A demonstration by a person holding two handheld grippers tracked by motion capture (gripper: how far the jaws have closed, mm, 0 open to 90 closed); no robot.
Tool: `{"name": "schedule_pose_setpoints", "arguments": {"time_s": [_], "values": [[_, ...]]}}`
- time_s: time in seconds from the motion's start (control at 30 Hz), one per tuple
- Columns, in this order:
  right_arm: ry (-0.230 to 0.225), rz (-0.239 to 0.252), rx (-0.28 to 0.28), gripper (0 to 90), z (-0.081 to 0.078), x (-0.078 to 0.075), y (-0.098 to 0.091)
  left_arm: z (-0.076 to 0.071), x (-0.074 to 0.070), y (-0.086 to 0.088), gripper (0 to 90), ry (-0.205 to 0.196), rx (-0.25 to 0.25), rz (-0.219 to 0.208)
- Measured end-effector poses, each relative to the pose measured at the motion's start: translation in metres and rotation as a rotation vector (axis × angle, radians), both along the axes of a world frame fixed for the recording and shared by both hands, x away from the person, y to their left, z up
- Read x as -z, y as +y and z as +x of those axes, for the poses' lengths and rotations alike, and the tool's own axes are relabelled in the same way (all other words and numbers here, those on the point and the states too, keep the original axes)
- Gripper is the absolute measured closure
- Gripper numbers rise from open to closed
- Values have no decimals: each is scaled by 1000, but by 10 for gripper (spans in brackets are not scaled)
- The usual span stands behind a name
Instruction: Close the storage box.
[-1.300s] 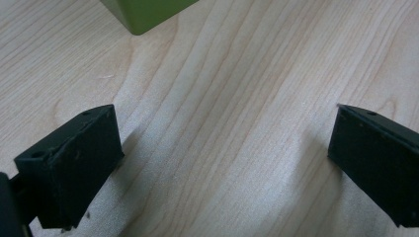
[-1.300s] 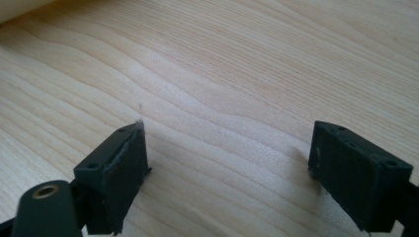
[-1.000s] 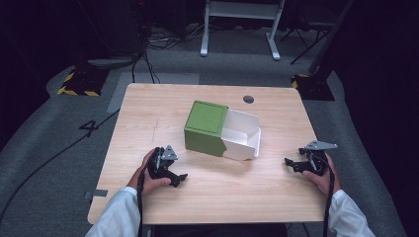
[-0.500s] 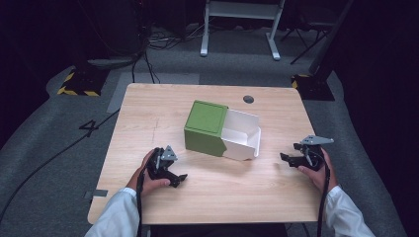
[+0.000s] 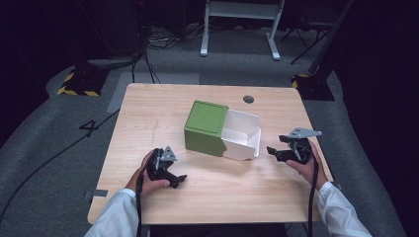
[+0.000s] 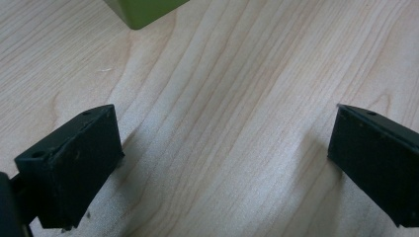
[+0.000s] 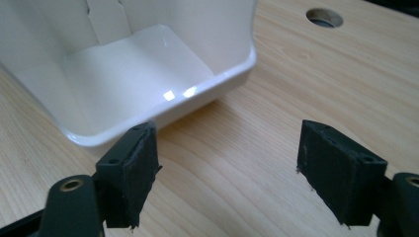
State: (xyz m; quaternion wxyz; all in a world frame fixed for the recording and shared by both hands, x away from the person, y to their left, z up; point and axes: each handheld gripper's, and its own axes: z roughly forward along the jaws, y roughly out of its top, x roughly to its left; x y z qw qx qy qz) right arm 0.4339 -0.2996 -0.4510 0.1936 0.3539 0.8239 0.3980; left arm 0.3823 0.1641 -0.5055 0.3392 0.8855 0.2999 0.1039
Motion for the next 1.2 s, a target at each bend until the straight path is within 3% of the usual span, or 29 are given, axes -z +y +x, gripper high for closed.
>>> {"name": "schedule_pose_setpoints", "arguments": {"time_s": [0.13,0.33,0.47,0.6,0.77,0.97,1.07,1.2], "values": [[-4,-6,-13,247,4,-3,17,-1,0,1,2,-2,-1,3],[-7,30,14,268,11,-8,28,-2,0,1,2,0,-1,4],[-7,-8,28,268,15,-4,34,-2,0,1,2,-2,-2,2],[21,-23,9,266,17,3,39,-2,0,1,2,-2,-2,2],[86,33,-4,266,22,11,40,-2,0,1,2,-2,-2,1],[128,47,-22,292,24,18,45,-2,0,1,2,-2,-2,2],[113,37,-8,315,25,17,47,-2,0,1,2,-1,-2,1],[94,59,-11,360,26,15,51,-2,0,1,2,-1,-2,2]]}}
